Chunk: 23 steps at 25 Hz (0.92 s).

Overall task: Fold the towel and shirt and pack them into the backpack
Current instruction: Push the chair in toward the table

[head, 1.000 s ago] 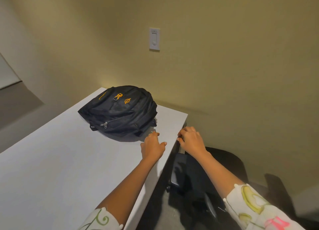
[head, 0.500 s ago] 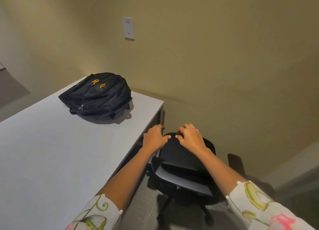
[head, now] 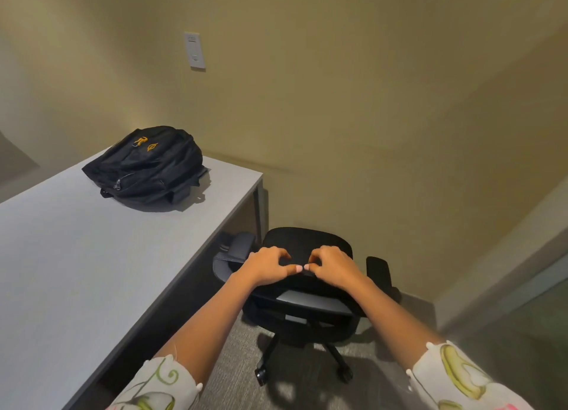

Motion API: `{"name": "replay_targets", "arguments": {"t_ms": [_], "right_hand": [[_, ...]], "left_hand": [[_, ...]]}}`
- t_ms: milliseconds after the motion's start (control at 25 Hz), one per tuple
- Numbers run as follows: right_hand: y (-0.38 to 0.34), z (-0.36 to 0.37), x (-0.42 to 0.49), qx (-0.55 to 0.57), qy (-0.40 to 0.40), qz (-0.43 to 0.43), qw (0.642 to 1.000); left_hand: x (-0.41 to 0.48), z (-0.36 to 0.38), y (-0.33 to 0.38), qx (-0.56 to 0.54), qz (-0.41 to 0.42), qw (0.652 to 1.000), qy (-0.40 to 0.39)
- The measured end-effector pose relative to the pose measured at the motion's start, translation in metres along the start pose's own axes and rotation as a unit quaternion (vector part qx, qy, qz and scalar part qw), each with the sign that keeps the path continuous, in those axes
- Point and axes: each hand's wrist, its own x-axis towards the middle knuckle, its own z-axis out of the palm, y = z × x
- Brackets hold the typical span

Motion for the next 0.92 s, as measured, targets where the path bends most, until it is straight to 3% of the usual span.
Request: {"name": "replay_targets", "arguments": {"t_ms": [200, 480, 920], "right_hand": [[0.006, 0.011, -0.036, 0.019, -0.052, 0.017, 0.998], [0.008, 0.041, -0.077, -0.108, 0.091, -0.025, 0.990], [0.033, 0.042, -0.111, -0.117, 0.087, -0.086, 0.986]], "left_hand": [[-0.013, 0.021, -0.001, 0.120, 0.016, 0.992, -0.037], [-0.037, 0.034, 0.001, 0.131, 0.031, 0.990, -0.032], [-0.075, 0.062, 0.034, 0.130, -0.036, 0.988, -0.074]]}}
